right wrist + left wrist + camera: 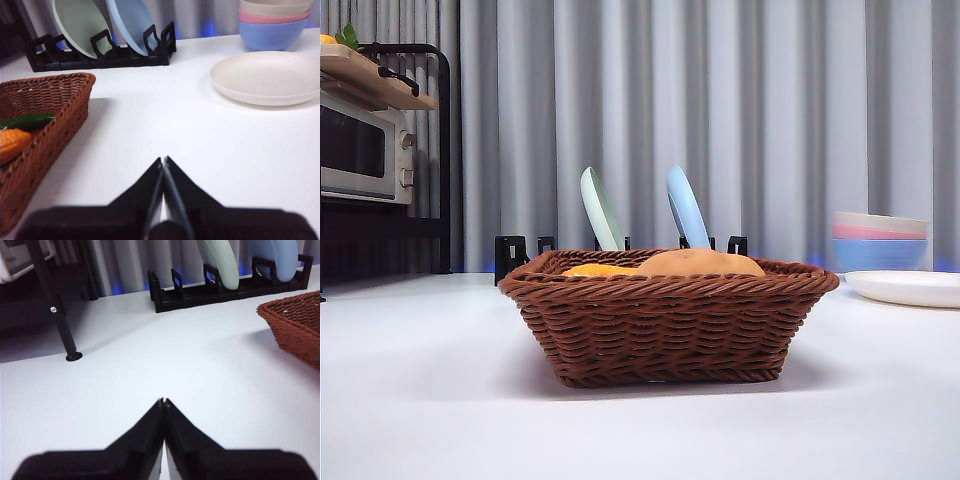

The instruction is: Pick up the basket,pick up the corn from the table,pick up the potato from the table,pick up the cucumber from the table,put all items into the basket

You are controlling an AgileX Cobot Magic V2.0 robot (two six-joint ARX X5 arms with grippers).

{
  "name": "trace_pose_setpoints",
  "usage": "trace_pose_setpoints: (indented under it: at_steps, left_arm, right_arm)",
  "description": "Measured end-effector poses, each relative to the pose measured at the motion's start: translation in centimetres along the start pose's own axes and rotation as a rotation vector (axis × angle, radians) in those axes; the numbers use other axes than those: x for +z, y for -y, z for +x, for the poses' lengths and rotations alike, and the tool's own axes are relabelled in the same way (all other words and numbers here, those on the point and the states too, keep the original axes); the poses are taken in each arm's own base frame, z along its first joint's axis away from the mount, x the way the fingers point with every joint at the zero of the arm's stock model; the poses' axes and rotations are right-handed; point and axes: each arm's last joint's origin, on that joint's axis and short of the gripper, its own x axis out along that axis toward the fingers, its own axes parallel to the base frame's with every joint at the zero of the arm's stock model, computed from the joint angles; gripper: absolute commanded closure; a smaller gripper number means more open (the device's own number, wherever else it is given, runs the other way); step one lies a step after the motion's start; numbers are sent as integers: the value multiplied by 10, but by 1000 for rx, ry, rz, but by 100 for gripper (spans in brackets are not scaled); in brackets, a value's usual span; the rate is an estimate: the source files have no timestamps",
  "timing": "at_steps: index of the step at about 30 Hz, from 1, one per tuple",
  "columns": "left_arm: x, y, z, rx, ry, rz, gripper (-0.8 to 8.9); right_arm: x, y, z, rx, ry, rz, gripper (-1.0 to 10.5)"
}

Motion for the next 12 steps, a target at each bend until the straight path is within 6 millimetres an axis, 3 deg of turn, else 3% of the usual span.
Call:
trace_pose_setpoints:
  at_steps: [12]
  left_arm:
    - [0,0,0,0,0,0,815]
  right_arm:
    - [0,0,0,0,-2,5,945]
